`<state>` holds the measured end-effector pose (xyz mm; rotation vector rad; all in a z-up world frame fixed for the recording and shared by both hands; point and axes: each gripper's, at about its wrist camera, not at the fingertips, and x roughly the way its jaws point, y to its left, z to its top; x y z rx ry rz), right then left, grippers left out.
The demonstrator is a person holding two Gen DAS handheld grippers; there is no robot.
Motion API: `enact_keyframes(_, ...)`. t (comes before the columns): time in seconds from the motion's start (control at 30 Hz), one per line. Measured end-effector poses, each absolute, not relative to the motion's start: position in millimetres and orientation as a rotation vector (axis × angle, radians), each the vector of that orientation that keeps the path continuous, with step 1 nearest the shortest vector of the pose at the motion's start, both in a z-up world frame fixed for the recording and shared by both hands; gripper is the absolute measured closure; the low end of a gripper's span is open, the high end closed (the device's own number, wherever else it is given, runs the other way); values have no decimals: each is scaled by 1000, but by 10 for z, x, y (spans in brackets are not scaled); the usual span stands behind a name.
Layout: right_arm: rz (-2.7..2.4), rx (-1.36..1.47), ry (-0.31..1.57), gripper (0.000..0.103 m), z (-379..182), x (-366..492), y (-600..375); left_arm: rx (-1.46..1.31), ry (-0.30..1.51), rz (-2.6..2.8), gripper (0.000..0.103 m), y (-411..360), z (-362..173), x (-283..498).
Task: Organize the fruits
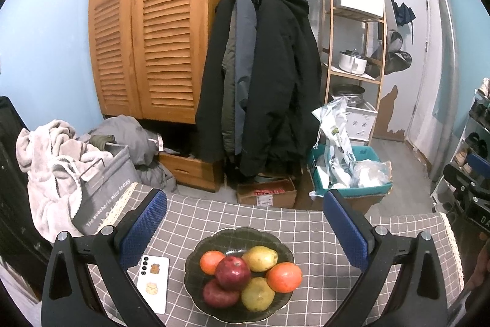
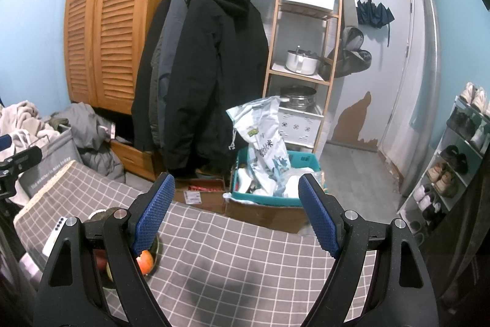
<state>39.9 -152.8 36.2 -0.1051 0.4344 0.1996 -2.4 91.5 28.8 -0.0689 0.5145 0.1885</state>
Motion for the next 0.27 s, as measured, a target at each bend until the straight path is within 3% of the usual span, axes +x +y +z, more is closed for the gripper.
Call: enact_keyframes(0.27,199,-106,435,21,354,402,-1539,-70,508,178,0,912,288,-24)
